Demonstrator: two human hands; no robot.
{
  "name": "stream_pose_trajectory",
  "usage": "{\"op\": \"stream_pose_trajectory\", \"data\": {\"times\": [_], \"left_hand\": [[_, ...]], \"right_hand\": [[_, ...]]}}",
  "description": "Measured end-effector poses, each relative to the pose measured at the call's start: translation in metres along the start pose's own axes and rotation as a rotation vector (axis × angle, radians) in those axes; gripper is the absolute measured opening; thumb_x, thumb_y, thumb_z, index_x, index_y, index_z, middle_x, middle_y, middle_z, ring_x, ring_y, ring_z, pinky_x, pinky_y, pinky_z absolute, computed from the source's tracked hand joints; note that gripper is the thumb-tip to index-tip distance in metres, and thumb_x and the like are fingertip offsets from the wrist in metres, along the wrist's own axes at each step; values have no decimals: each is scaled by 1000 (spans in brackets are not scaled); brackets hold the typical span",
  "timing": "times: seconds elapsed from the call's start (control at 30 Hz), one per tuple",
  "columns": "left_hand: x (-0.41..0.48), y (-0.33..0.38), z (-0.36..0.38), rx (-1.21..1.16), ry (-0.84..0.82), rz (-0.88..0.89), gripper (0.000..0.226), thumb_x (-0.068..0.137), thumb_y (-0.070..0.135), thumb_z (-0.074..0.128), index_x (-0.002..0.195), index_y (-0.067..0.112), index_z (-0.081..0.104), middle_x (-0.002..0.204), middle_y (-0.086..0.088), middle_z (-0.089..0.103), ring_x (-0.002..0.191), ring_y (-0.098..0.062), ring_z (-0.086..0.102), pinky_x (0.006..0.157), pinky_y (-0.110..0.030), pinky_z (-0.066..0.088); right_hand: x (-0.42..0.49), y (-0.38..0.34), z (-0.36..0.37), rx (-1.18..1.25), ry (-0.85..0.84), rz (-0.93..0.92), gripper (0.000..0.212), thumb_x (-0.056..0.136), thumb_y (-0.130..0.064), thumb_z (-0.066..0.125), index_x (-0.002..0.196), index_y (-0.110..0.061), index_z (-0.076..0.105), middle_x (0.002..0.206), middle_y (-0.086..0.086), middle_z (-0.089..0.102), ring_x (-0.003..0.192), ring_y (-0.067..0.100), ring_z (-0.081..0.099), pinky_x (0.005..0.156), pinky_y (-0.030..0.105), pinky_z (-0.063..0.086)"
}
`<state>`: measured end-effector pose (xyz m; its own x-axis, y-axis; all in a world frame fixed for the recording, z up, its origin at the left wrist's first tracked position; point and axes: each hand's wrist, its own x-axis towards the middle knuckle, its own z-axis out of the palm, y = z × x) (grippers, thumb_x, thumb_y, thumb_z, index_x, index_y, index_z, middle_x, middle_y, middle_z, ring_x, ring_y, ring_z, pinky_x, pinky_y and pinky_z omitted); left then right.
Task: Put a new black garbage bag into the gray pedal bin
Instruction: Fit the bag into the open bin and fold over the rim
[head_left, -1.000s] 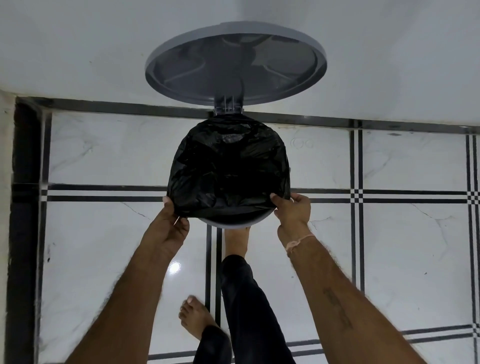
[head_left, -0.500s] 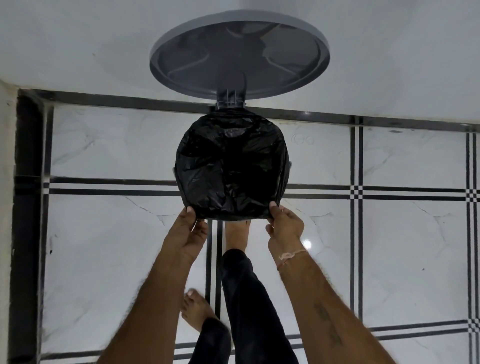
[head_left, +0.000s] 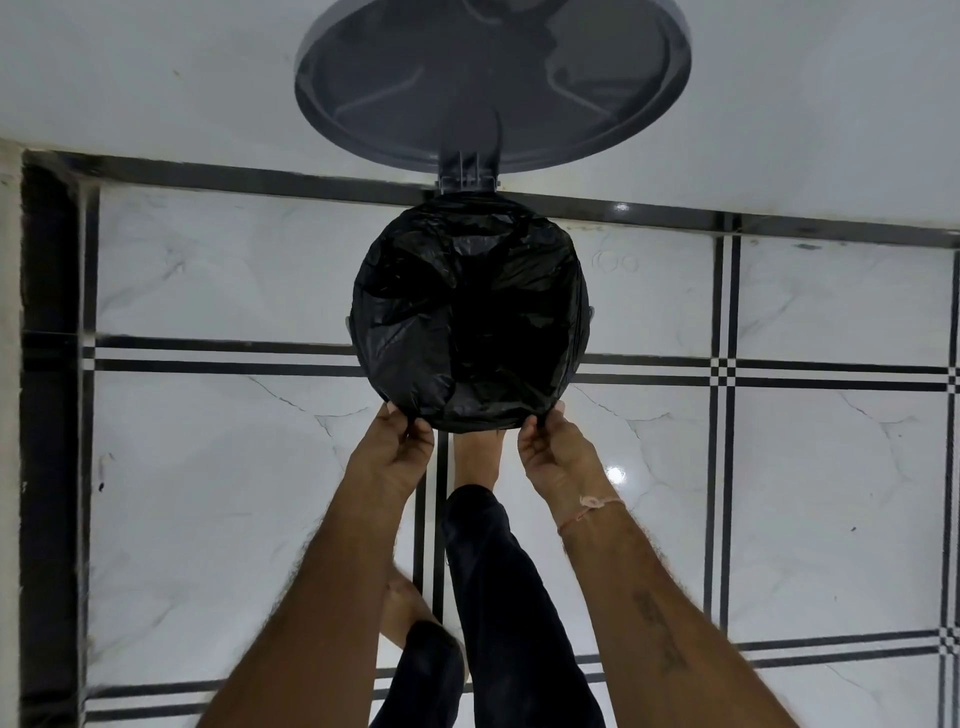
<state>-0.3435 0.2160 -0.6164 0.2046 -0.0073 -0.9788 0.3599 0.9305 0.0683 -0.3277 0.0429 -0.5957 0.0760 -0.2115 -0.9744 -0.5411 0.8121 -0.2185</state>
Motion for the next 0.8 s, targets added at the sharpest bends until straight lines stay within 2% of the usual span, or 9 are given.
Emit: {"op": "stream_pose_trajectory", "data": {"times": [0.13, 0.17, 0.23, 0.3, 0.4, 0.5, 0.57, 0.7, 0.8], "left_hand": [[6, 3, -2, 33, -4, -4, 23, 106, 0, 46, 99, 9, 66, 102, -5, 69, 85, -15, 62, 51, -17, 55], [6, 4, -2, 34, 0, 8, 24, 105, -2, 47, 99, 8, 67, 99, -5, 72, 86, -16, 64, 52, -18, 57], [2, 8, 3, 48, 20, 48, 21, 103, -3, 50, 97, 7, 67, 87, -4, 77, 87, -17, 66, 54, -21, 59], [-4, 13, 10, 25, 38, 112, 15, 104, 13, 57, 95, 9, 68, 92, -6, 76, 90, -18, 69, 60, -29, 63], [-5, 22, 13, 114, 3, 196, 37, 98, 51, 61, 112, 18, 70, 119, -3, 69, 111, -19, 66, 91, -39, 59], [0, 31, 13, 227, -12, 247, 48, 94, 48, 67, 133, 20, 65, 129, 0, 69, 120, -19, 63, 93, -36, 57], [4, 37, 15, 223, 6, 238, 48, 94, 45, 69, 134, 19, 65, 126, 0, 70, 118, -18, 64, 88, -35, 57], [14, 52, 20, 188, 68, 187, 26, 93, 34, 74, 110, 15, 72, 101, 1, 74, 94, -12, 69, 67, -28, 59], [19, 61, 22, 258, 106, 198, 9, 94, 19, 74, 100, 12, 72, 99, -2, 74, 85, -14, 70, 61, -24, 60]], "right_hand": [[8, 2, -2, -1, -25, -11, 27, 108, -14, 53, 87, -4, 66, 58, 5, 68, 57, 13, 58, 45, 19, 55], [10, 2, -2, 7, -29, -24, 27, 108, -14, 52, 88, -3, 65, 58, 5, 70, 59, 14, 62, 49, 21, 59], [14, -1, -2, 36, -39, -55, 28, 110, -19, 50, 93, -2, 65, 73, 10, 74, 74, 18, 67, 70, 29, 64], [16, -7, -2, -1, -67, -102, 39, 109, -38, 49, 105, -3, 65, 103, 15, 72, 92, 25, 68, 93, 38, 58], [13, -20, -1, -113, -111, -178, 51, 99, -56, 58, 124, -12, 67, 122, 9, 69, 112, 29, 67, 105, 44, 55], [16, -35, 6, -194, -87, -221, 45, 93, -47, 72, 126, -16, 70, 121, 4, 73, 113, 26, 68, 99, 42, 58], [19, -43, 14, -200, -63, -244, 35, 94, -37, 74, 120, -13, 72, 113, 5, 76, 110, 26, 70, 96, 40, 59], [28, -61, 27, -173, -39, -201, 23, 97, -28, 71, 107, -8, 72, 77, 2, 80, 84, 20, 74, 80, 34, 63], [43, -67, 31, -274, 25, -224, 21, 98, -26, 71, 104, -7, 73, 78, 4, 76, 69, 17, 70, 67, 28, 64]]}}
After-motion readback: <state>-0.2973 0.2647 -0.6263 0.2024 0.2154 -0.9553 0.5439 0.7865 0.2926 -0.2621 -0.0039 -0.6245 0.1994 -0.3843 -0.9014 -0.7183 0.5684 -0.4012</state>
